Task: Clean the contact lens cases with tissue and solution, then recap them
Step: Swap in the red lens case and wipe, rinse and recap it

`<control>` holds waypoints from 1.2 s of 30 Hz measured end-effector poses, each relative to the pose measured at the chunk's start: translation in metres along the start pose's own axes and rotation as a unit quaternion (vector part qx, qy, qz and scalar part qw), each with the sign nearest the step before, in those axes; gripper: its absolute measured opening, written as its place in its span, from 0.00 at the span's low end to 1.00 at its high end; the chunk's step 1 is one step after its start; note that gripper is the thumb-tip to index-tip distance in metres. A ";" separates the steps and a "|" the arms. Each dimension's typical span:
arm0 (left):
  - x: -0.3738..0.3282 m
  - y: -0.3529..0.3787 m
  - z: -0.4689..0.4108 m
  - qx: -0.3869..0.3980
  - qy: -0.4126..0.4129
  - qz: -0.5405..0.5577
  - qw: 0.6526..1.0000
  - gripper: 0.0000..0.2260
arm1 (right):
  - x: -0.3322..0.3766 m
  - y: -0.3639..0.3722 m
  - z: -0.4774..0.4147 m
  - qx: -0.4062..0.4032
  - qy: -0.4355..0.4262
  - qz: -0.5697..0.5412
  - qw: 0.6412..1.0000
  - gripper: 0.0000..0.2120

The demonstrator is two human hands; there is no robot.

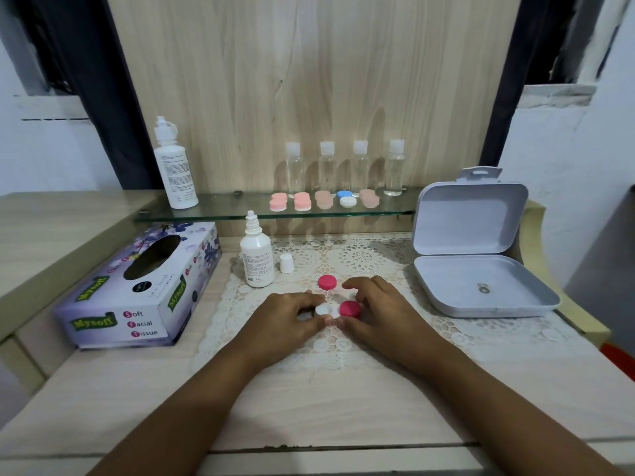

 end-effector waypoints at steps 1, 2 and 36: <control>0.001 0.000 0.000 0.000 -0.002 0.000 1.000 0.12 | -0.001 0.000 -0.001 0.000 0.003 0.003 1.000 0.22; 0.001 0.000 0.000 -0.001 -0.004 0.002 1.000 0.12 | -0.001 0.000 -0.001 0.001 0.000 0.007 1.000 0.21; -0.001 -0.002 0.001 -0.005 -0.005 0.001 1.000 0.12 | 0.001 -0.013 -0.004 0.076 0.020 -0.036 0.996 0.13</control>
Point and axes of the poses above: each hand's wrist, its own z-axis away from the middle knuckle, its own y-axis out of the palm, x = y × z, the point moved 6 cm from there along -z, towards the middle knuckle, and after that the axes turned 11 degrees about -z, right-handed, at the moved point
